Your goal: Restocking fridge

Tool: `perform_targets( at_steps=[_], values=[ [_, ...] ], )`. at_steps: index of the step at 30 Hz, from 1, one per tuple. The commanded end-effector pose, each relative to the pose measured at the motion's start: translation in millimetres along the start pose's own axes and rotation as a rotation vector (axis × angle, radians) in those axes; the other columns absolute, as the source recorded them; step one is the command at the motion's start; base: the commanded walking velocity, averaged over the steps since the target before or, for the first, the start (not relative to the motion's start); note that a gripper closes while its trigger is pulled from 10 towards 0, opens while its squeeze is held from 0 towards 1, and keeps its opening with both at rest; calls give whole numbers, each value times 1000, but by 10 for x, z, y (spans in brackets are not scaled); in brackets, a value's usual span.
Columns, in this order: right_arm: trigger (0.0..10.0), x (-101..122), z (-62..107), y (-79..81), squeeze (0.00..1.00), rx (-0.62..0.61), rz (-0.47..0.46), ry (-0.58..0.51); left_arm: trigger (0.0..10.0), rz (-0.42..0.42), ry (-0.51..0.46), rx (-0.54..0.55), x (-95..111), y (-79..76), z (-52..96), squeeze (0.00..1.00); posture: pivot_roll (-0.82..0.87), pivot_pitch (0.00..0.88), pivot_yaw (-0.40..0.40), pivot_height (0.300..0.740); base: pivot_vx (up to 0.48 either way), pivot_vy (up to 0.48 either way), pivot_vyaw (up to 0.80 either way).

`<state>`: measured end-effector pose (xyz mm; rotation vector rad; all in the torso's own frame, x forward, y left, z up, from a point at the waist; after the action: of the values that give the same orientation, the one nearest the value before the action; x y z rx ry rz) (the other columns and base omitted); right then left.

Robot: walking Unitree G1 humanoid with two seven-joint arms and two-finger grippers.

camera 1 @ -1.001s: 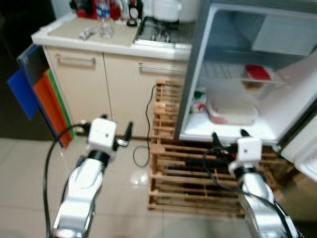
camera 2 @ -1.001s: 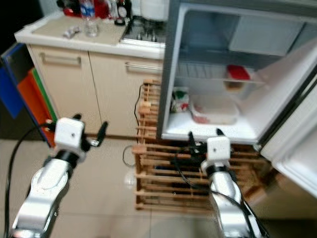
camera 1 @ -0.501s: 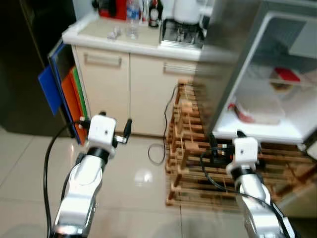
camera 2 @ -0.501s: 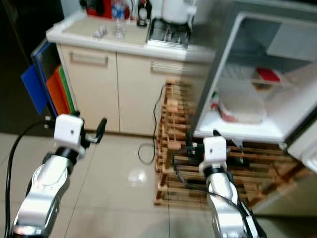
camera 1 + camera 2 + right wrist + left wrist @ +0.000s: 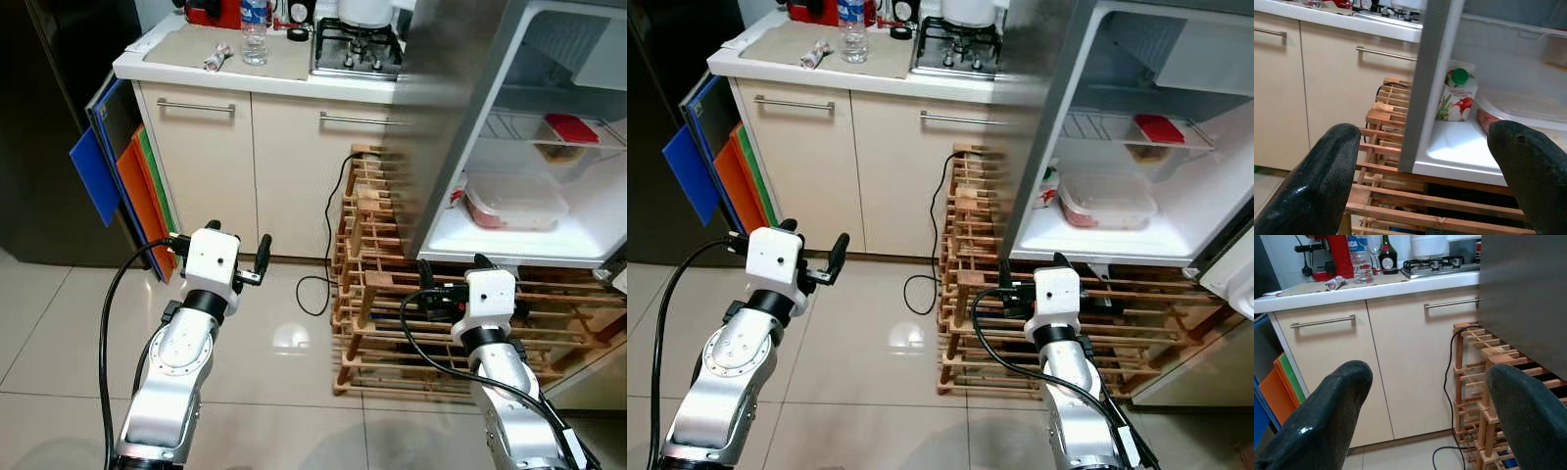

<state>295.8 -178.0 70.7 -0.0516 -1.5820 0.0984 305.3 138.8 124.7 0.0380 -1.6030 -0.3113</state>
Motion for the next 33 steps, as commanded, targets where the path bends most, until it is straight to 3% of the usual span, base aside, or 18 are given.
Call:
perform_targets(
  at_steps=[1,21,29,33],
  values=[
    [10000,-27,13,-56,0,-15,14,15,10000,8,-3,-19,5,-37,-18,0,16,0,-55,740,0,0,0],
    [10000,-72,0,-25,0,-9,17,28,10000,-10,-22,-38,42,-56,-61,0,16,0,-51,740,-251,0,0],
    [10000,-93,21,-33,0,-8,19,32,10000,-14,-44,-55,76,-81,-75,0,7,0,-48,740,0,0,0],
    [10000,-119,70,-47,0,-8,26,38,10000,8,-51,-71,80,-103,-84,0,-3,0,-47,740,0,-448,0]
  ],
)
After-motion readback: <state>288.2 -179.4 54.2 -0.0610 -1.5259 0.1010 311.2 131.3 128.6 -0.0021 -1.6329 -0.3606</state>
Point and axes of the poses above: a point about 5 cm out from each wrist's last joint towards the gripper, its own z axis pointing back from the gripper into the wrist, its own x axis along the axis of the wrist's last joint, y = z × x, the point moved 4 cm from there along -z, pointing out of the wrist towards the gripper, and after that the axes turned 2 degrees about -z, right-handed, at the moved point
